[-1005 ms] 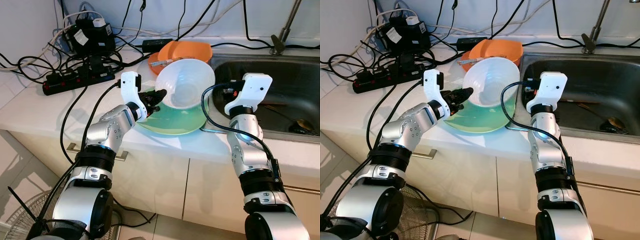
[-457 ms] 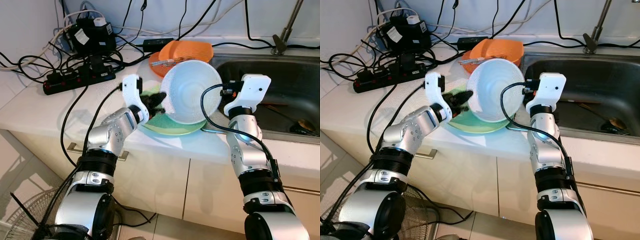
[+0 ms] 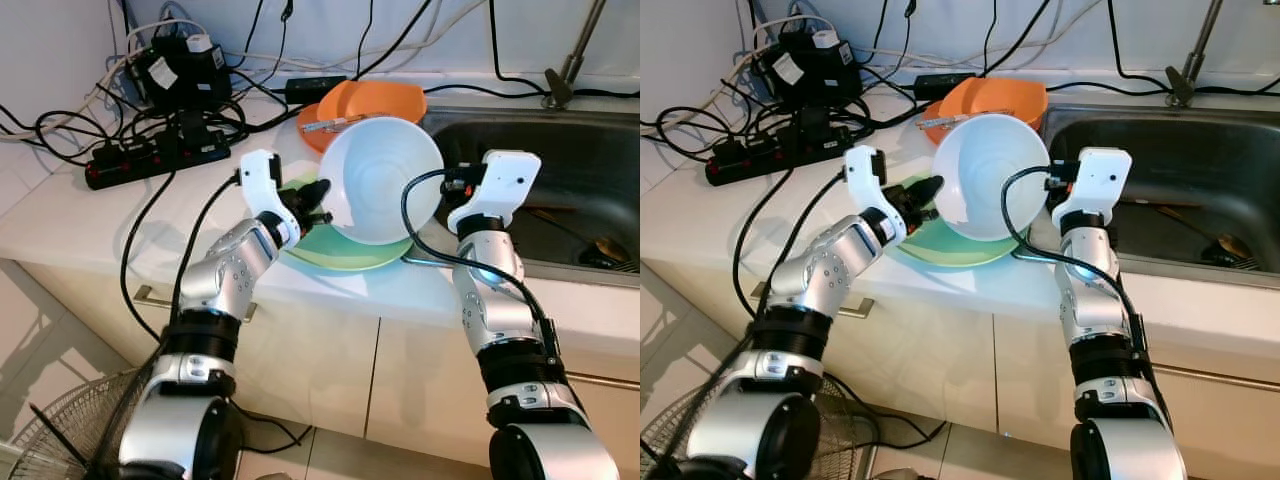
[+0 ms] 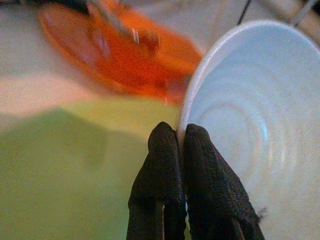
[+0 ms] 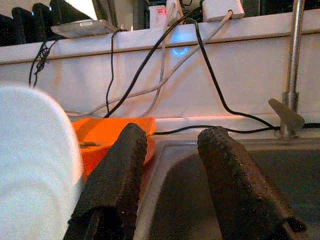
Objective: Kitchen organization
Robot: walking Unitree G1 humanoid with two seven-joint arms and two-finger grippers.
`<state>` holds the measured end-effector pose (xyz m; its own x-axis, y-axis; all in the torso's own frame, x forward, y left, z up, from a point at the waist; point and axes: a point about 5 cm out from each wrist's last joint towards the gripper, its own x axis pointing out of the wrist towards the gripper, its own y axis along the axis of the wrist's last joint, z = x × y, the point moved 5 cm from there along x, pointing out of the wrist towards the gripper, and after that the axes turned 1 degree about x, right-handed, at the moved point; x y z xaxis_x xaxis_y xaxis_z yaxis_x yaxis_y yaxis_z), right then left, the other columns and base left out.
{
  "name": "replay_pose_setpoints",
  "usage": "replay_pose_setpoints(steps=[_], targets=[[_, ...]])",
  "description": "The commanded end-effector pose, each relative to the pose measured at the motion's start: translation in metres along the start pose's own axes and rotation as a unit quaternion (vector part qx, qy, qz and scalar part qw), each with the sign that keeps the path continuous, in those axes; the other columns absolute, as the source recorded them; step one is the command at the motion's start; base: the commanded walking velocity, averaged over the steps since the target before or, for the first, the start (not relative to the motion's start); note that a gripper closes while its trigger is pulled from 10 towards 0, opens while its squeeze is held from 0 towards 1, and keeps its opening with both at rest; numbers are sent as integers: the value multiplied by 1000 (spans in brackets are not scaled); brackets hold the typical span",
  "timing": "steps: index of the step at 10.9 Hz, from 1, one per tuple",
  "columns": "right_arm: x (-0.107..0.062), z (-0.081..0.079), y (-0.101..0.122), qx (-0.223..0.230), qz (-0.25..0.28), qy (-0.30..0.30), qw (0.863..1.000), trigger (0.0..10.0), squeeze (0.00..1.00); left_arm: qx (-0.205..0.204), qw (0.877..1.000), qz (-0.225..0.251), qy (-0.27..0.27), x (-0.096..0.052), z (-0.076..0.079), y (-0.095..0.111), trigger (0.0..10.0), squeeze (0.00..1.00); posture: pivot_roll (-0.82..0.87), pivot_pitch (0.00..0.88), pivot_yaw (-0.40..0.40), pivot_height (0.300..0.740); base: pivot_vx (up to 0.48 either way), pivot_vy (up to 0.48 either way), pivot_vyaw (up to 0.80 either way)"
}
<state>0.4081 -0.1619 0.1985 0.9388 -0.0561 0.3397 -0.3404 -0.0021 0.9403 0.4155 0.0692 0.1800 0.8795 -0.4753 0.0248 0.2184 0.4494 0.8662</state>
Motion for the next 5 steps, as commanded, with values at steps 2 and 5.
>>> replay_pose_setpoints(steps=[2, 5], targets=[[6, 0, 7, -6, 6, 0, 1000, 10000, 0, 19, 991, 130, -14, -8, 14, 56, 0, 0, 78, 0, 106, 740, 0, 0, 0], [10, 11, 18, 19, 24, -15, 999, 10000, 714, 15, 980, 200, 0, -17, 19, 76, 10000, 0, 75, 0, 102, 740, 0, 0, 0]])
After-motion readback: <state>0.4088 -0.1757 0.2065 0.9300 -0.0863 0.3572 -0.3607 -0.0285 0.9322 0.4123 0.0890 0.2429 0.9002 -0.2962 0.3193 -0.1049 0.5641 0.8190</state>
